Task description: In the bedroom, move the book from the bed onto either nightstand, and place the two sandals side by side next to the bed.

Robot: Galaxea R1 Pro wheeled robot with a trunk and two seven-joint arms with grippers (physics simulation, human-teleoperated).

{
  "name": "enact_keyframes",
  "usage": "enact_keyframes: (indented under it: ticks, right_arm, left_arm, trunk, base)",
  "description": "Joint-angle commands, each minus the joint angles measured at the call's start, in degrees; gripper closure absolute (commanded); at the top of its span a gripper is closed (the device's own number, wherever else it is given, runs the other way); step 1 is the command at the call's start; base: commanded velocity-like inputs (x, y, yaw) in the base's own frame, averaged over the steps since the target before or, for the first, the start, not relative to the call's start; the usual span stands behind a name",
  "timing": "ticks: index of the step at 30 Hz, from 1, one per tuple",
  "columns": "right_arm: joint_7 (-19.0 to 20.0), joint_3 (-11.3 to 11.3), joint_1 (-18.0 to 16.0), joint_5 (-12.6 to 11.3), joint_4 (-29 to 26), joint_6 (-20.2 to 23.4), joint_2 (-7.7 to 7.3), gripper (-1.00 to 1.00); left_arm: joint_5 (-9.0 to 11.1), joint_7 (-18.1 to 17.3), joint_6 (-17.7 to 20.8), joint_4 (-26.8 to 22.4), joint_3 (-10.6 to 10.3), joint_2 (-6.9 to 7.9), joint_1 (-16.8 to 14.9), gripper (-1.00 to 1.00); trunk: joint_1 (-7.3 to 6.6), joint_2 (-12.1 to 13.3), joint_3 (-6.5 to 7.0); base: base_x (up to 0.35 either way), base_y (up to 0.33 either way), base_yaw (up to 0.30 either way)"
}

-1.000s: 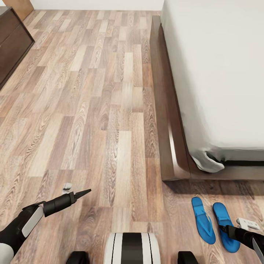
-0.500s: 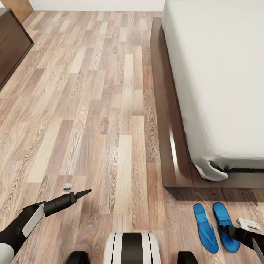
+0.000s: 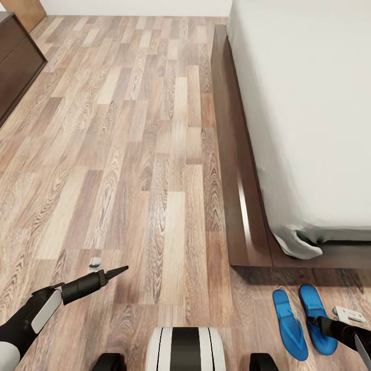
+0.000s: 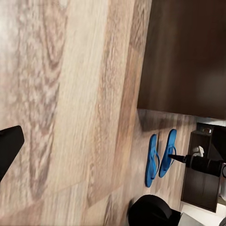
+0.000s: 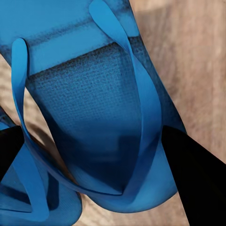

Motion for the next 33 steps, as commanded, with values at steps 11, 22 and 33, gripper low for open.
enact_keyframes:
  ticks: [11, 22, 33]
  right_arm:
    - [0.50, -0.53, -0.04, 0.57, -0.11, 0.26, 0.05, 1.00]
    - [0.50, -0.53, -0.04, 0.57, -0.19, 0.26, 0.05, 1.00]
    - [0.49, -0.55, -0.04, 0.57, -0.19, 0.26, 0.05, 1.00]
  left_arm:
    - [0.58, 0.02, 0.51, 0.01, -0.24, 0.07, -0.03, -1.00]
    - [0.58, 0.02, 0.51, 0.01, -0.24, 0.07, -0.03, -1.00]
    - [0.58, 0.02, 0.51, 0.01, -0.24, 0.07, -0.03, -1.00]
  trunk:
    - [0.22, -0.13, -2.02]
    - [0.22, -0.13, -2.02]
    - [0.22, -0.13, -2.02]
  base:
    - [0.000, 0.000, 0.000]
    - [0.000, -0.067, 0.000]
    - [0.000, -0.004, 0.000]
